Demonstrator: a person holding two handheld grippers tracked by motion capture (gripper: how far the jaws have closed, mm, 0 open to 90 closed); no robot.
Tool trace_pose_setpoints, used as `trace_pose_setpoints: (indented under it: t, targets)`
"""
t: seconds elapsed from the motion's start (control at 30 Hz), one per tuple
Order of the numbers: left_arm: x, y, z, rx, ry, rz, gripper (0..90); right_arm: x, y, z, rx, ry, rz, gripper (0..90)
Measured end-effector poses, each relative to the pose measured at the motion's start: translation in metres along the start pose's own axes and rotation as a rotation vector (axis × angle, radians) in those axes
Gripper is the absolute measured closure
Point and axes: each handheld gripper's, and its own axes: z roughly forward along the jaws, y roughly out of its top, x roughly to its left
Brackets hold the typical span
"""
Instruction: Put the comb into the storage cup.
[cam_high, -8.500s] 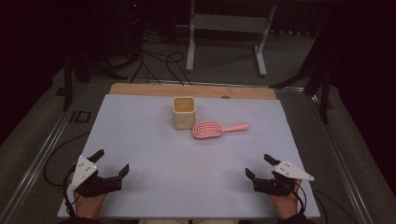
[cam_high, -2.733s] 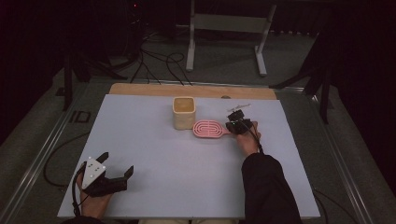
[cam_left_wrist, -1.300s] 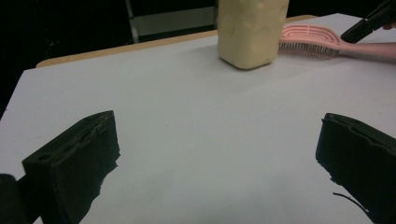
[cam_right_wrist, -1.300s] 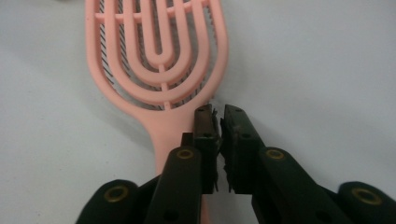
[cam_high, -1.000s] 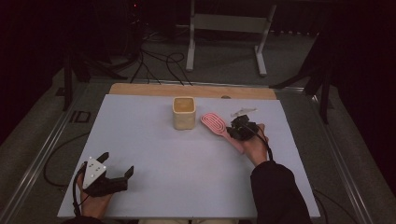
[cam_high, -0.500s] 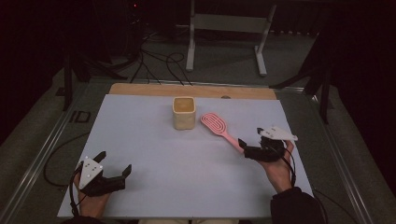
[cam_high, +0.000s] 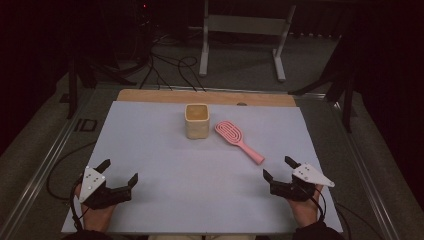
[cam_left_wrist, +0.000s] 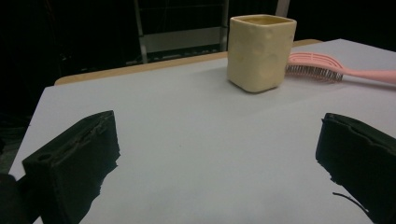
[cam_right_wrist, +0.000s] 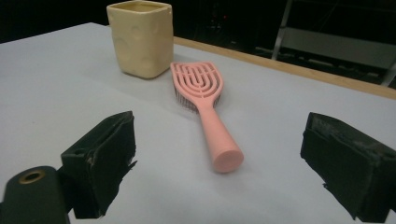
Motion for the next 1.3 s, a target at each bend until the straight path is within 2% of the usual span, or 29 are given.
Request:
trace_pose_setpoints:
  t: [0.3, 0.37, 0.67, 0.9, 0.97, 1.0, 1.13, 1.23, 1.3]
  targets:
    - [-0.001, -0.003, 0.002, 0.006, -0.013, 0.022, 0.2, -0.001, -0.016, -0.011, 0.004, 0.003, 0.037, 9.2]
    - [0.0, -0.003, 0.002, 0.009, -0.011, 0.023, 0.2, -0.002, -0.016, -0.012, -0.009, 0.004, 0.04, 9.1]
    - [-0.001, -0.005, 0.003, 0.011, -0.003, 0.02, 0.2, -0.004, -0.017, -0.012, -0.004, 0.005, 0.051, 9.1]
    - [-0.001, -0.006, 0.003, 0.019, 0.011, 0.02, 0.2, -0.003, -0.018, -0.009, 0.017, 0.019, 0.059, 9.1]
    - [-0.002, -0.006, 0.003, 0.019, 0.014, 0.019, 0.2, -0.003, -0.016, -0.009, 0.022, 0.033, 0.071, 9.2]
    - [-0.002, -0.007, 0.003, 0.023, 0.016, 0.015, 0.2, -0.004, -0.013, -0.009, 0.031, 0.056, 0.09, 9.1]
    - [-0.002, -0.009, 0.005, 0.031, 0.015, 0.014, 0.2, -0.005, -0.004, -0.007, 0.055, 0.076, 0.095, 9.1]
    - [-0.002, -0.009, 0.005, 0.035, 0.015, 0.014, 0.2, -0.006, 0.004, -0.005, 0.054, 0.1, 0.132, 9.1]
    - [-0.002, -0.01, 0.006, 0.041, 0.016, 0.015, 0.2, -0.004, 0.011, -0.004, 0.056, 0.099, 0.118, 9.1]
